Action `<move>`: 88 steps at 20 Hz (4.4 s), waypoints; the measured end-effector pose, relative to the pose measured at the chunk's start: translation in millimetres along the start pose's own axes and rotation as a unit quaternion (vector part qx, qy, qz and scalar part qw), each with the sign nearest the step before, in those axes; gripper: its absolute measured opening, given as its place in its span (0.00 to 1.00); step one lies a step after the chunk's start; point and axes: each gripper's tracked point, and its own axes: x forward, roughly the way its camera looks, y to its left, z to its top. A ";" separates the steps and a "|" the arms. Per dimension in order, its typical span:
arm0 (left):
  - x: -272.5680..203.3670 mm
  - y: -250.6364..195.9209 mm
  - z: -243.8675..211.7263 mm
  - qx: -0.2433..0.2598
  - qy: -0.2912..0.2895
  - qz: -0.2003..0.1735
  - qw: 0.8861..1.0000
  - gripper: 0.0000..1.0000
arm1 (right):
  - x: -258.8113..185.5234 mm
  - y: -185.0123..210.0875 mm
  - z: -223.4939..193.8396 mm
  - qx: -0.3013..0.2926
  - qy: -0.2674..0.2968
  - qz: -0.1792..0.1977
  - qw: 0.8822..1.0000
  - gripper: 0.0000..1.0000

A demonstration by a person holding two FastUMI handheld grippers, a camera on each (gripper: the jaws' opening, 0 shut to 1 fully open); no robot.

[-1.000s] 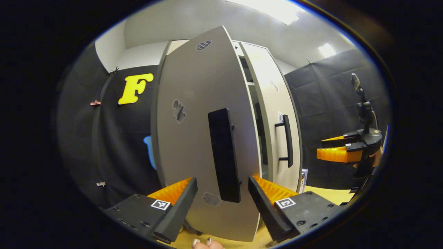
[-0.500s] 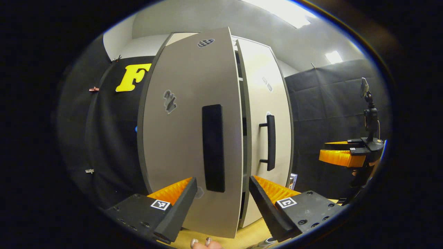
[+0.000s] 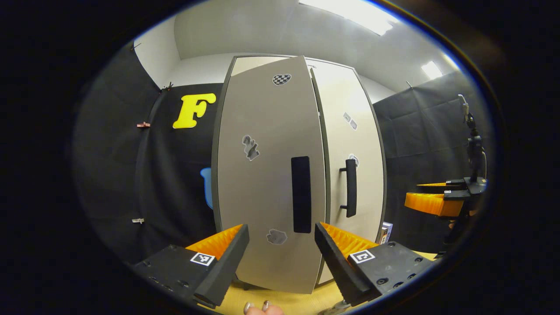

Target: Grasp the bottle in the cabinet with the left hand and place it on the coaster, then close the right door with the right hand and the left door with the left hand.

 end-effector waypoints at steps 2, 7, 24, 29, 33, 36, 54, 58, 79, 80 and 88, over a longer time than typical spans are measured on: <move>-4.2 -6.5 -1.0 -0.002 -0.001 -0.004 1.000 0.92 | -8.2 0.3 1.4 -0.003 0.000 -0.003 1.000 0.98; -16.0 -19.7 0.2 -0.011 0.002 -0.016 1.000 0.92 | -29.6 -3.5 3.0 0.002 0.004 -0.011 1.000 0.98; -28.2 -36.4 -6.7 0.002 0.021 -0.016 1.000 0.96 | -59.1 -14.2 3.4 0.007 0.020 -0.036 0.999 0.98; -30.3 -38.2 -1.1 0.018 0.012 -0.015 1.000 0.96 | -58.9 -17.6 3.0 0.004 0.019 -0.040 0.999 0.98; -31.6 -37.7 -3.0 0.019 0.014 -0.014 1.000 0.96 | -56.8 -14.6 4.7 0.008 0.019 -0.033 0.999 0.98; -31.6 -36.4 -4.3 0.014 0.014 -0.010 1.000 0.96 | -56.8 -12.0 6.4 0.007 0.015 -0.028 0.999 0.98; -28.2 -34.3 -5.6 0.010 0.010 -0.005 1.000 0.96 | -49.3 -13.2 11.4 0.006 0.012 -0.029 0.999 0.97; -27.2 -32.2 -7.5 0.004 0.012 -0.004 1.000 0.96 | -47.4 -14.1 11.6 0.004 0.013 -0.033 0.999 0.98; -29.1 -25.6 -5.0 0.018 0.011 -0.003 1.000 0.96 | -46.6 -4.4 19.2 0.015 0.005 -0.027 1.000 0.98; -30.0 -25.9 -4.7 0.019 0.011 -0.003 1.000 0.96 | -46.5 -3.9 18.8 0.015 0.006 -0.026 1.000 0.98; -30.0 -29.7 -5.8 0.019 0.011 -0.006 1.000 0.96 | -47.1 0.9 15.8 0.013 0.011 -0.021 1.000 0.98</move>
